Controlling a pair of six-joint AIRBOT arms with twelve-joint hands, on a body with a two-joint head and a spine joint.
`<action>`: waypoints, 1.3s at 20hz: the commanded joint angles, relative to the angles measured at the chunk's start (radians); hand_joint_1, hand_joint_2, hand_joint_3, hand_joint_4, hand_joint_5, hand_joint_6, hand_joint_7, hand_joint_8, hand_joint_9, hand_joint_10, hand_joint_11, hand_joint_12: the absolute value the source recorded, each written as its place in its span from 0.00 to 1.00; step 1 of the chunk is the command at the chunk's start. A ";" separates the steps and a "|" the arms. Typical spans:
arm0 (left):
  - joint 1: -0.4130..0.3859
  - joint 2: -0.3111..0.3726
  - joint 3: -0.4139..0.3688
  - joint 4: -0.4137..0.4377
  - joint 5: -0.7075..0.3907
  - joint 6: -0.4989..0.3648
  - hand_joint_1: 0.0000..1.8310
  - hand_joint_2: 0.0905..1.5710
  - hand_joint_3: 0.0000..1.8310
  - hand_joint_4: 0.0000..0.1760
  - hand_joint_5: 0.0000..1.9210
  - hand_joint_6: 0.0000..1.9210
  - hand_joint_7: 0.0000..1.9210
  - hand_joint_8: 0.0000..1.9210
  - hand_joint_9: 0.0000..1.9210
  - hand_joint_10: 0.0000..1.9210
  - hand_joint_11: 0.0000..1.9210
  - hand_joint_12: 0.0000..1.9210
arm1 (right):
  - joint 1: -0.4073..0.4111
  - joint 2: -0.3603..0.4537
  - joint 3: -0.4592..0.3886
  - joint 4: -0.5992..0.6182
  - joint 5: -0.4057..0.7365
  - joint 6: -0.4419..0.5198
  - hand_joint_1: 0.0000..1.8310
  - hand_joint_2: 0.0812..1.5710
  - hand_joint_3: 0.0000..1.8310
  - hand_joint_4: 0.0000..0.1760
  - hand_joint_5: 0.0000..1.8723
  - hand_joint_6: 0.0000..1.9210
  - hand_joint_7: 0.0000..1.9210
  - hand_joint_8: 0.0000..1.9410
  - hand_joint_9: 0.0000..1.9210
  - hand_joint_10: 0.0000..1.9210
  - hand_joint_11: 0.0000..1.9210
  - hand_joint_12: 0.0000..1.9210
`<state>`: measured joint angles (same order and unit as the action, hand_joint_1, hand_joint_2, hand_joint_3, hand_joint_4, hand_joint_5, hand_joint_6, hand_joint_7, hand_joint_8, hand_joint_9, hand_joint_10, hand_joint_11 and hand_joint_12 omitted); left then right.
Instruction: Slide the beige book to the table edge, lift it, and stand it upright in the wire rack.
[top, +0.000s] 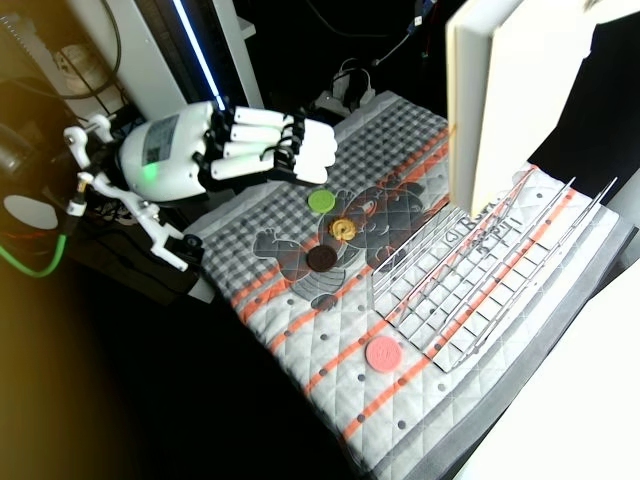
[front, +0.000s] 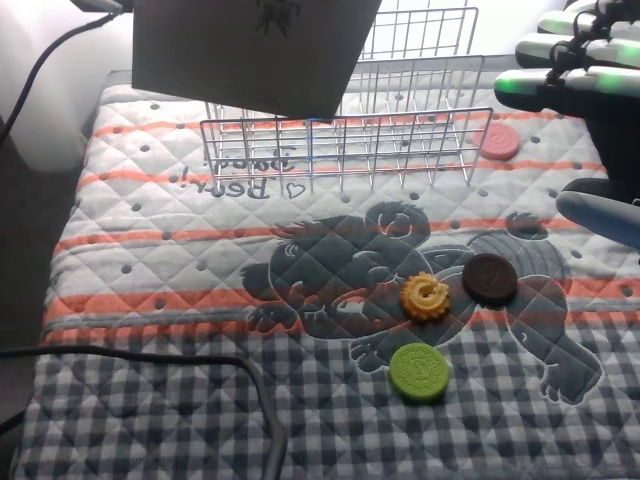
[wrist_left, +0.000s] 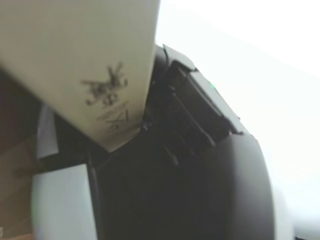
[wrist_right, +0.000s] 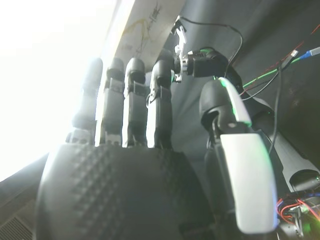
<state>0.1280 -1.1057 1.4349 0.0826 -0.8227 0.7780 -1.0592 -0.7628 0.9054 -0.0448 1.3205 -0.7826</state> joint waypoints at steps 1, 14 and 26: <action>-0.010 0.007 0.005 -0.040 -0.134 -0.018 0.76 0.65 0.00 0.00 0.49 0.48 0.57 0.37 0.61 0.46 0.59 0.53 | 0.006 -0.001 -0.002 0.019 0.125 0.006 0.30 0.81 0.00 0.19 0.27 0.00 0.22 0.00 0.18 0.00 0.00 0.41; 0.046 -0.031 0.034 -0.073 -0.176 -0.042 0.76 0.62 0.00 0.00 0.56 0.35 0.65 0.26 0.68 0.36 0.60 0.56 | -0.008 -0.005 -0.001 0.022 0.133 0.012 0.29 0.82 0.00 0.24 0.27 0.00 0.21 0.00 0.18 0.00 0.00 0.40; 0.085 -0.039 0.048 -0.098 -0.161 -0.044 0.76 0.66 0.00 0.00 0.50 0.47 0.57 0.37 0.58 0.51 0.46 0.58 | -0.013 -0.012 0.003 0.028 0.134 0.012 0.27 0.82 0.00 0.30 0.27 0.00 0.22 0.00 0.18 0.00 0.00 0.41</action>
<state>0.2245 -1.1492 1.4765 0.0002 -0.8886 0.7383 -1.0771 -0.7712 0.9058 -0.0360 1.3327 -0.7776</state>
